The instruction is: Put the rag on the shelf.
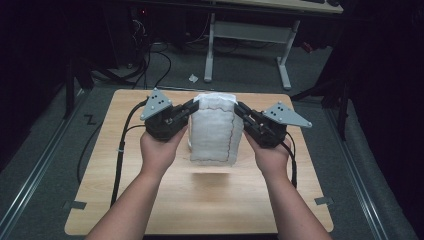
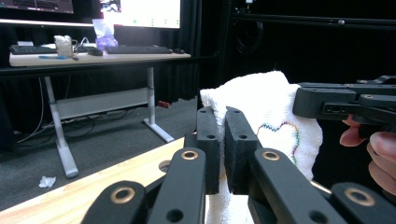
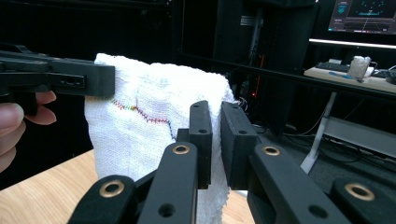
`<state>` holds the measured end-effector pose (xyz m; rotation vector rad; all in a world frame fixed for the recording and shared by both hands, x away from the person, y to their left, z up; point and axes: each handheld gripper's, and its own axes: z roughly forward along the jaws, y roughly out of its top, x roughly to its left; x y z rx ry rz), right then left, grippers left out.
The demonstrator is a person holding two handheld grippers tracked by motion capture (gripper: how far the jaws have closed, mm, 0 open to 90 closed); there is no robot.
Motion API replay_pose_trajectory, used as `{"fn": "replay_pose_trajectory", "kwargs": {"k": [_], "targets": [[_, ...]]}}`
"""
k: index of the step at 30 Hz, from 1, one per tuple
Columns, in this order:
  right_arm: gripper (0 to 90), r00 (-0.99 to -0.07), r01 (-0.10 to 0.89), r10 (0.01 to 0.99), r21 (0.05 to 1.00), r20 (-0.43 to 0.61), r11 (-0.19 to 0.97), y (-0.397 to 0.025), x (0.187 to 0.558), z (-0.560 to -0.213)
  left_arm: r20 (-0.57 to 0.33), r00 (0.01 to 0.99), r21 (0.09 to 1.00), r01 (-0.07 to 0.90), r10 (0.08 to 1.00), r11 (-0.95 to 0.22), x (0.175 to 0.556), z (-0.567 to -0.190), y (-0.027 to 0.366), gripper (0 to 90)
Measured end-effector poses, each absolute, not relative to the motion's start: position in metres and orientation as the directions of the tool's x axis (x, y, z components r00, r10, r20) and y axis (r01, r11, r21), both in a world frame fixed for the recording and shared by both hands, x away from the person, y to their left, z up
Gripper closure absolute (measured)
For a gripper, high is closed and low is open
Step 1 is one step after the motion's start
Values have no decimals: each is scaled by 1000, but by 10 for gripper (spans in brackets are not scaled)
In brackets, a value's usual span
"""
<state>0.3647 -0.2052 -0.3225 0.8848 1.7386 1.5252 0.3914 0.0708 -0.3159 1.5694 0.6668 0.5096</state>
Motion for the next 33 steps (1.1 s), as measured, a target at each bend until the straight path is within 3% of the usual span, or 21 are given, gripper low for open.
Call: {"fn": "replay_pose_trajectory", "kwargs": {"k": [33], "targets": [[838, -526, 79, 851, 995, -9, 59, -209, 433, -294, -15, 719, 992, 96, 695, -78, 461, -280, 63, 860]]}}
